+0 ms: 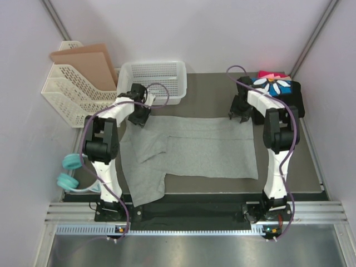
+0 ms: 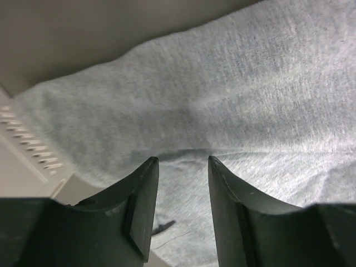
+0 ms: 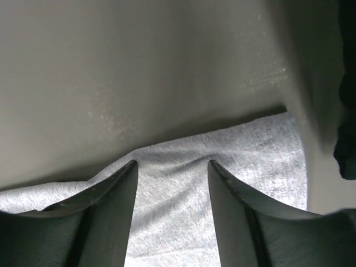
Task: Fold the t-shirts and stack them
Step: Fold the flattened tshirt in 1/3 of the way, then grap the side of the flattened tshirt closest away from the robot with both arms
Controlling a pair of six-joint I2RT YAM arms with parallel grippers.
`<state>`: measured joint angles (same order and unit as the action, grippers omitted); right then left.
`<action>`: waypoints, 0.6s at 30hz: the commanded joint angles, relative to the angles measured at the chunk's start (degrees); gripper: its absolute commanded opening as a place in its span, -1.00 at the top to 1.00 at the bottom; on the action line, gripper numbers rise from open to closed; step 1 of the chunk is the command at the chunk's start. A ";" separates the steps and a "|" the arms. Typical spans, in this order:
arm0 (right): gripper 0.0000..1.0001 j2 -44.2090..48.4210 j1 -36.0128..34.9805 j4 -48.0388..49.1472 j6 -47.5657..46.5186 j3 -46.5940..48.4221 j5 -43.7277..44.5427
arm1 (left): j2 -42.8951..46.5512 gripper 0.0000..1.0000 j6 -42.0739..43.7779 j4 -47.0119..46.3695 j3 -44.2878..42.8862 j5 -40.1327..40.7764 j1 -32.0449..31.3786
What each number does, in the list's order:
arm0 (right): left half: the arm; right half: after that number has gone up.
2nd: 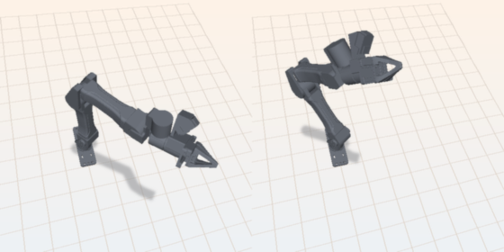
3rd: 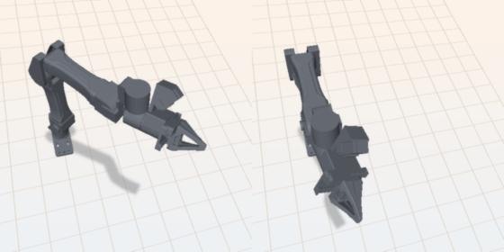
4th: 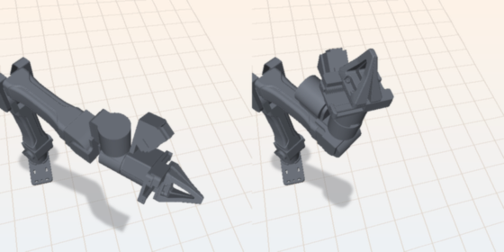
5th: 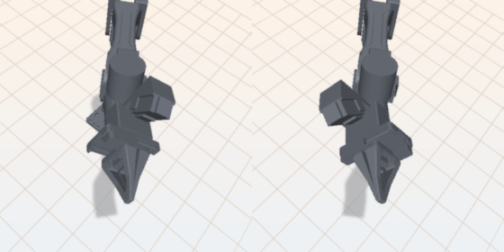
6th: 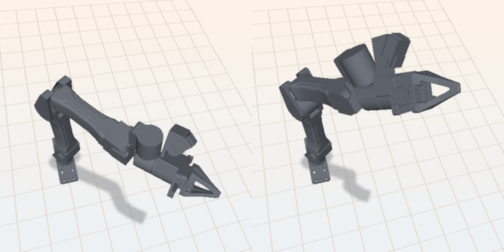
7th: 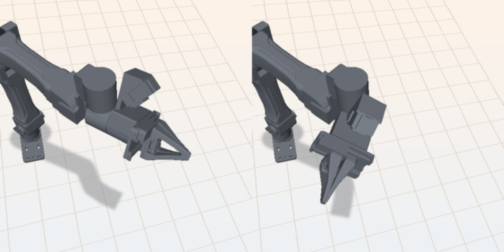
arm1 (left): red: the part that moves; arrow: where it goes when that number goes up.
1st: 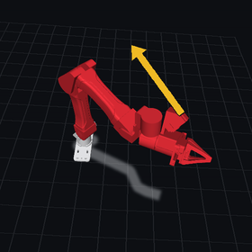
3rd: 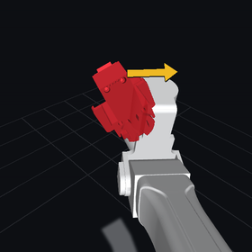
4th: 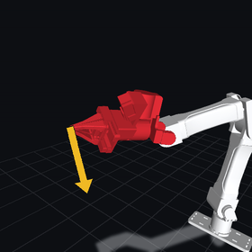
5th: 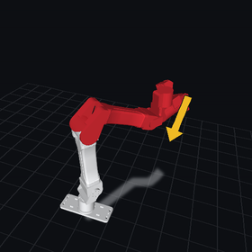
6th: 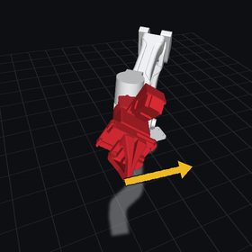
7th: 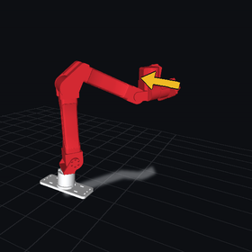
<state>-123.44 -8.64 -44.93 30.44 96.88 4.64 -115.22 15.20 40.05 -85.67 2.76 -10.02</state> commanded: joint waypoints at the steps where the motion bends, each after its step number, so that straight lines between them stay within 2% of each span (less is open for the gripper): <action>1: -0.15 6.18 0.38 0.64 -0.55 1.56 5.09 | 6.76 0.07 1.32 -2.09 -4.40 1.63 0.44; 5: -0.25 16.28 -0.58 -0.95 -0.55 -2.39 8.62 | 12.99 0.02 2.90 2.91 -4.69 -0.47 0.35; 8: -0.27 26.11 -2.51 -1.92 0.15 -8.97 10.12 | 21.59 -0.04 6.22 8.45 -0.39 -5.74 -0.08; 9: -0.28 31.54 -3.30 -1.66 0.24 -13.95 10.56 | 26.57 -0.03 7.90 10.99 1.10 -7.58 -0.35; 11: -0.28 36.66 -6.28 -1.65 0.85 -19.42 12.23 | 32.05 -0.01 13.24 17.50 7.51 -9.88 -2.71; 14: -0.26 44.84 -9.53 -1.92 3.47 -30.32 13.46 | 47.04 0.02 18.26 18.48 20.86 -9.36 -4.66; 16: -0.26 50.38 -10.60 -1.05 4.80 -38.84 12.59 | 52.00 0.02 20.21 19.79 28.93 -9.36 -5.27; 18: -0.25 55.03 -12.00 -0.34 7.35 -46.23 11.97 | 56.66 0.01 21.53 24.09 31.43 -10.23 -6.76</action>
<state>-72.86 -18.76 -44.23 32.91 62.89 15.64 -63.94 30.11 53.95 -62.39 -5.26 -15.55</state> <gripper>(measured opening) 0.631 0.493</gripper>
